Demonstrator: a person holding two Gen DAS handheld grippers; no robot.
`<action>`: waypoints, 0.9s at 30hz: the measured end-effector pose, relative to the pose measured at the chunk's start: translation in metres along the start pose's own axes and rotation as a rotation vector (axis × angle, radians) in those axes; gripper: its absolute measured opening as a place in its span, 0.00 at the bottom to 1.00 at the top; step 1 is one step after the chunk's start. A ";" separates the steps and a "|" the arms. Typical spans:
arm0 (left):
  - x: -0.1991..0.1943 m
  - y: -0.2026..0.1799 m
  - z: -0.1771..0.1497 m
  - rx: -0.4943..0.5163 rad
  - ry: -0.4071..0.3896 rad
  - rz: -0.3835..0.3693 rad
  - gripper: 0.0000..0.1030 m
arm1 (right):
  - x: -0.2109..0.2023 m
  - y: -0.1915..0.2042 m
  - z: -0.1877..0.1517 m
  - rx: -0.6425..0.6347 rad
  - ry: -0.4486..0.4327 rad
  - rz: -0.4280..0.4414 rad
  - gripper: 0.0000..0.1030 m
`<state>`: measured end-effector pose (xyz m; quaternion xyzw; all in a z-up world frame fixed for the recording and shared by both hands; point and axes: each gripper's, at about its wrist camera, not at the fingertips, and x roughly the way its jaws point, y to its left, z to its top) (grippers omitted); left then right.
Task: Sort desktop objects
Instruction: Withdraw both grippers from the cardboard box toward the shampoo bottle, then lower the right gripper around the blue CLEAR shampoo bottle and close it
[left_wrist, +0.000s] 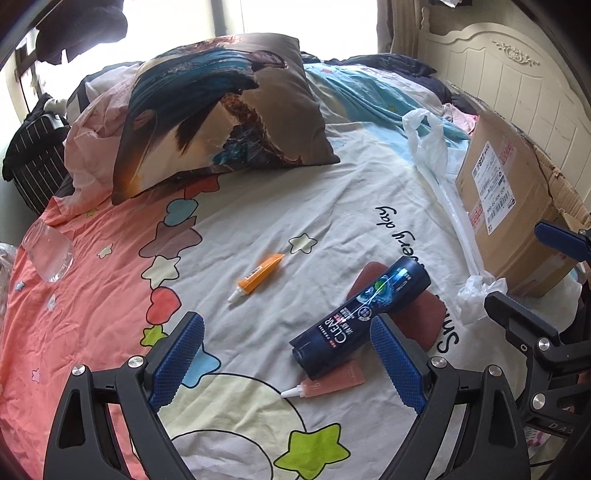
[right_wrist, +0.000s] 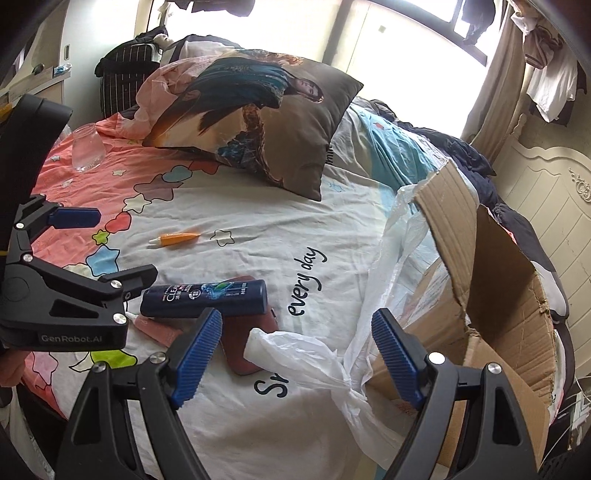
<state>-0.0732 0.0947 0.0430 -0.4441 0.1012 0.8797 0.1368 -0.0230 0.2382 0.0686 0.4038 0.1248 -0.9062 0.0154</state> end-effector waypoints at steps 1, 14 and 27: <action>0.002 0.003 -0.002 -0.004 0.006 0.004 0.91 | 0.002 0.002 0.000 -0.001 0.004 0.009 0.79; 0.022 0.031 -0.015 -0.038 0.056 0.042 0.91 | 0.023 0.022 -0.008 0.009 0.061 0.124 0.79; 0.041 0.039 0.000 -0.016 0.071 0.055 0.91 | 0.054 0.023 -0.012 0.135 0.157 0.265 0.79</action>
